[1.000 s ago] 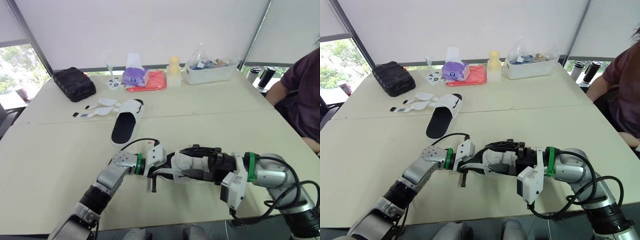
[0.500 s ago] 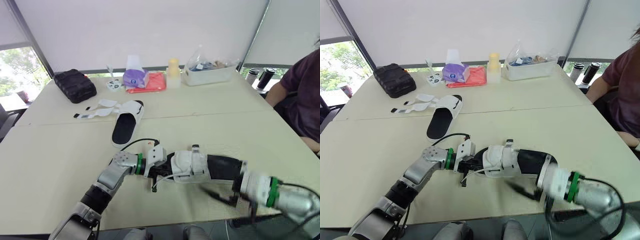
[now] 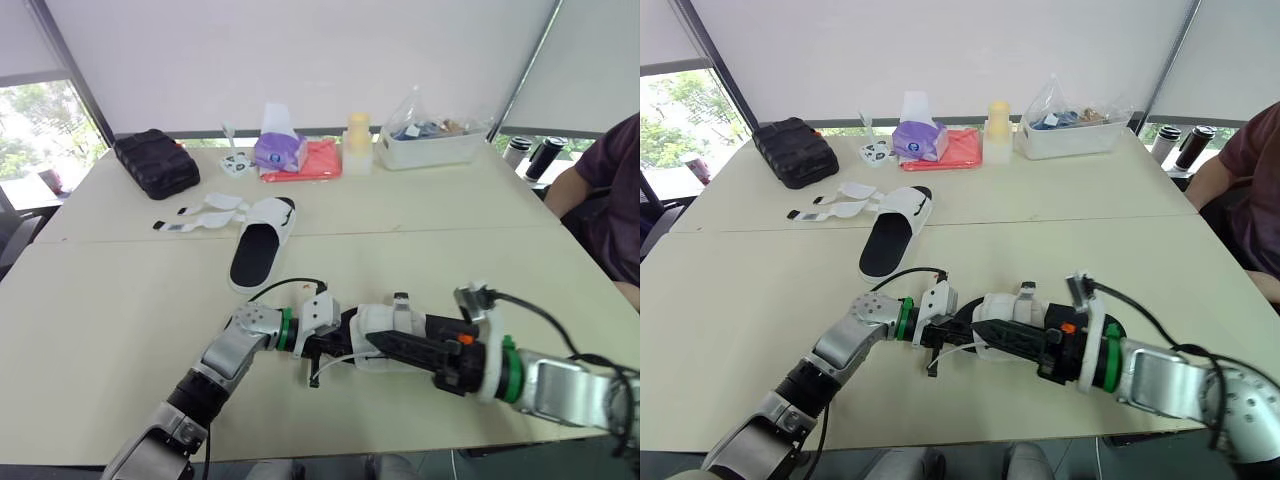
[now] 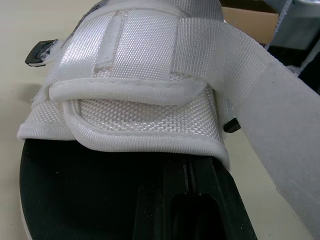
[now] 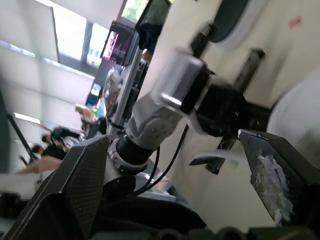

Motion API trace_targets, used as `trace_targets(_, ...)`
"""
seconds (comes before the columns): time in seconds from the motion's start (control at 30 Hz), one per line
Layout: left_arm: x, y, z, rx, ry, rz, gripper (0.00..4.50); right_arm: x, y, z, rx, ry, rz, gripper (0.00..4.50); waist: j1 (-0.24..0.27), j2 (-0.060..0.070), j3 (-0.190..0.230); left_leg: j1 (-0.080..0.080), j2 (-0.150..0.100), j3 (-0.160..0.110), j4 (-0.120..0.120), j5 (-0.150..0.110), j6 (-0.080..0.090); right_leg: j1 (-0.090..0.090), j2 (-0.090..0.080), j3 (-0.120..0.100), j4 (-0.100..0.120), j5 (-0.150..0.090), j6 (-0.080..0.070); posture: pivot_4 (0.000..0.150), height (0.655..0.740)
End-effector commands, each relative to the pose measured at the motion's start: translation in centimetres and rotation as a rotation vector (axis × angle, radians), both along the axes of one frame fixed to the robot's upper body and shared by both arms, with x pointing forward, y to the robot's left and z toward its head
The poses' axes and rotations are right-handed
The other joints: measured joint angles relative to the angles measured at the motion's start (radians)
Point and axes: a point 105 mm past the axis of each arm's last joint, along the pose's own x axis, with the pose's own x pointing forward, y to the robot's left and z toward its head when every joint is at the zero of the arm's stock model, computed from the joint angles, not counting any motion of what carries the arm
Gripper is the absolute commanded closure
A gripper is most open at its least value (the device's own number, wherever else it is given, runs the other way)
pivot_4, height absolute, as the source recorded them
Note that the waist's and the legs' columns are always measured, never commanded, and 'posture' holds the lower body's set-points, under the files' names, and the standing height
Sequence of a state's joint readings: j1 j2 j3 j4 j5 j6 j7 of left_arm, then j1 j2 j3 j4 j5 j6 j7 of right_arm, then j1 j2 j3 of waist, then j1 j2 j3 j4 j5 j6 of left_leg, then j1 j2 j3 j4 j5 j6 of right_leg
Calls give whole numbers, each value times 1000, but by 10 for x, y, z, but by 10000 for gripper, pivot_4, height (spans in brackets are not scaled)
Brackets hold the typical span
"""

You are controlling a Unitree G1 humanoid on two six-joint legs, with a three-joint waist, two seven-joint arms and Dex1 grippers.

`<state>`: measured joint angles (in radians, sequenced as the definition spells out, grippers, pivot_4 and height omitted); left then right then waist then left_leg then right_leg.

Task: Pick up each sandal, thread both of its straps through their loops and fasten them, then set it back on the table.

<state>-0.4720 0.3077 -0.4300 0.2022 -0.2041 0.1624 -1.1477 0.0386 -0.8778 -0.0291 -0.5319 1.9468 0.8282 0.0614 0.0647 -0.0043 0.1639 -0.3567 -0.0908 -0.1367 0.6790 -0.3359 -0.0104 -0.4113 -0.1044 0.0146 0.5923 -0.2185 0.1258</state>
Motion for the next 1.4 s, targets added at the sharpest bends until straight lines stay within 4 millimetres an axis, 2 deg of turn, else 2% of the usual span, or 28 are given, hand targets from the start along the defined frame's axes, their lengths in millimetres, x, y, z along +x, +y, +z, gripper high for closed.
trace_targets(0.03, 1, 15, -31, 118, 66, 71, 45000, -11, 17, 15, 62, -51, 39, 442, -1, 0, 0, 0, 0, 0, 0, 0, 0, 0, 1, 0, 0, 0, 0, 1500, 7400)
trace_targets(0.07, 1, 15, -31, 118, 67, 72, 45000, -14, 19, 16, 58, -57, 56, 442, -1, 0, 0, 0, 1, 0, 0, 0, 0, 0, 1, 0, 1, 1, 1, 1500, 7400)
trace_targets(0.17, 1, 14, -31, 116, 68, 72, 45000, -27, 7, 15, -38, -56, 195, 442, -2, 1, 1, 0, 0, 0, 0, 0, 0, 0, 1, 0, 0, 1, 3, 1500, 7400)
trace_targets(0.27, 0, 14, -31, 111, 71, 75, 45000, -19, -8, 34, -163, -152, 224, 442, -2, 1, 1, 1, 0, 1, 0, 0, 0, 0, 1, -1, 0, 1, 2, 1500, 7400)
trace_targets(0.37, 1, 13, -31, 109, 72, 77, 45000, 17, -22, 56, -375, -408, 52, 442, -1, 2, 1, 1, 1, 1, 0, 0, 0, 0, 1, -1, 1, 1, 2, 1500, 7400)
trace_targets(0.47, 1, 10, -31, 103, 71, 74, 45000, 65, -39, 80, -444, -657, -196, 442, -1, 0, 0, 1, 2, 1, 0, 0, 0, 0, 2, -3, 0, 1, 3, 1500, 7400)
trace_targets(0.57, 1, 8, -31, 100, 71, 72, 45000, 91, -48, 89, -537, -827, -327, 442, 3, 1, 1, 0, -1, 1, 0, 0, 0, 0, 1, -2, 0, 2, 5, 1500, 7400)
trace_targets(0.63, 1, 7, -31, 97, 71, 70, 45000, 109, -50, 98, -637, -1013, -388, 442, 0, 2, 0, 0, -1, 1, 0, 0, 0, -1, 1, -2, 0, 2, 5, 1500, 7400)
trace_targets(0.73, -2, 3, -32, 90, 71, 70, 45000, 135, -56, 105, -659, -1046, -527, 442, -3, 3, 1, 0, -2, 3, 0, 1, -1, -2, 1, 0, 1, 2, 6, 1500, 7400)
trace_targets(0.8, -4, 1, -32, 86, 71, 72, 45000, 135, -50, 107, -577, -984, -528, 442, 0, 3, 1, 0, -1, 1, 0, 1, -2, -2, 1, 0, 2, 3, 6, 1500, 7400)
trace_targets(0.9, -7, -1, -33, 73, 81, 79, 45000, 124, -38, 112, -537, -987, -487, 442, 2, 3, 0, -1, -1, 0, 0, 1, -2, -2, 1, -1, 2, 3, 5, 1500, 7400)
trace_targets(1.07, -12, -11, -34, 40, 95, 90, 45000, 107, -23, 109, -455, -864, -445, 442, 3, 4, 0, -1, -2, 0, 0, 1, -1, -2, 0, 0, 1, 3, 5, 1500, 7400)
trace_targets(1.17, -13, -18, -34, 28, 87, 85, 45000, 90, -23, 101, -365, -669, -422, 442, 7, 3, 0, -1, -3, -1, 0, 1, -1, -1, -1, 0, 1, 2, 5, 1500, 7400)
trace_targets(1.3, -12, -25, -34, 8, 99, 79, 45000, 56, -19, 90, -304, -452, -308, 442, 21, 5, 1, -2, -4, -1, 0, 0, 0, 0, -3, -1, -1, 1, 2, 1500, 7400)
trace_targets(1.4, -11, -30, -33, -7, 105, 73, 45000, 40, -17, 84, -318, -398, -255, 442, 30, 5, 1, -1, -6, -1, 0, 0, 2, 1, -6, -2, -2, 1, 2, 1500, 7400)
